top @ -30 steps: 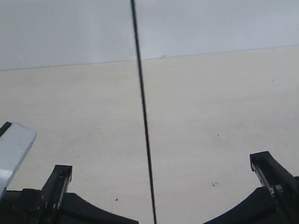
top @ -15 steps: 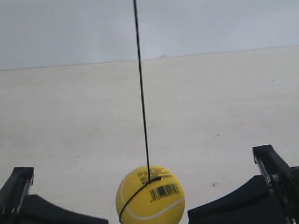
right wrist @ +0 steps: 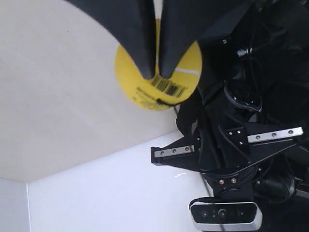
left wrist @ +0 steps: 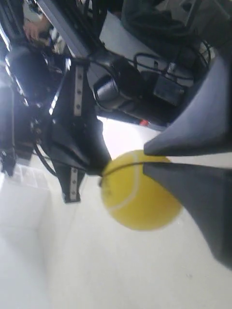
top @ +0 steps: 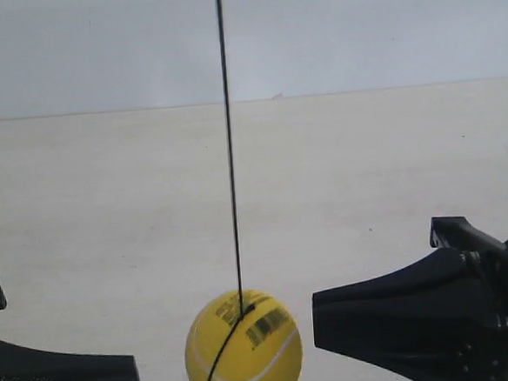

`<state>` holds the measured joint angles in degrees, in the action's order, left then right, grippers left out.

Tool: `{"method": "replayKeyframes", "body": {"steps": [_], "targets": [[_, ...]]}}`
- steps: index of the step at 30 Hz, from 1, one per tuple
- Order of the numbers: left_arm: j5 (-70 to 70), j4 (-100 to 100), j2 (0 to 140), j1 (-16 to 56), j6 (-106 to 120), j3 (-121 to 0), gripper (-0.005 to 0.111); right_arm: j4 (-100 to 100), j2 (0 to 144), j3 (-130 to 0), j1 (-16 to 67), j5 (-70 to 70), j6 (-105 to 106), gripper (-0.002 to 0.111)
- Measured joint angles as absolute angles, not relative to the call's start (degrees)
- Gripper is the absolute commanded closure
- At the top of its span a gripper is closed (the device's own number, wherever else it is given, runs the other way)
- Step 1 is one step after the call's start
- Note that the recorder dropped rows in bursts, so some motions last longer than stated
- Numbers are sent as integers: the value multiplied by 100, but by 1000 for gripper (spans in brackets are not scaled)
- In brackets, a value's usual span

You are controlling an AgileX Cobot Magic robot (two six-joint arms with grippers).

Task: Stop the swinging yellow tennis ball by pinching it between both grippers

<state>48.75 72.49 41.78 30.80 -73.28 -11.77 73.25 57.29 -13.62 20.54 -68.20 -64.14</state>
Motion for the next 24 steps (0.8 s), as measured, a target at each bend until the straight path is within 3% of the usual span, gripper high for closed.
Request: {"method": "replayKeyframes", "body": {"steps": [13,24], "targets": [[5783,6772,5539,3080,-6477,-1177,102,7474,5729,-1362,2054,-6937,-6567,108],[5976,6915,5773,3080,-6286,-1177,102,7615,5729,-1362,2054,-6937,-6620,108]]}}
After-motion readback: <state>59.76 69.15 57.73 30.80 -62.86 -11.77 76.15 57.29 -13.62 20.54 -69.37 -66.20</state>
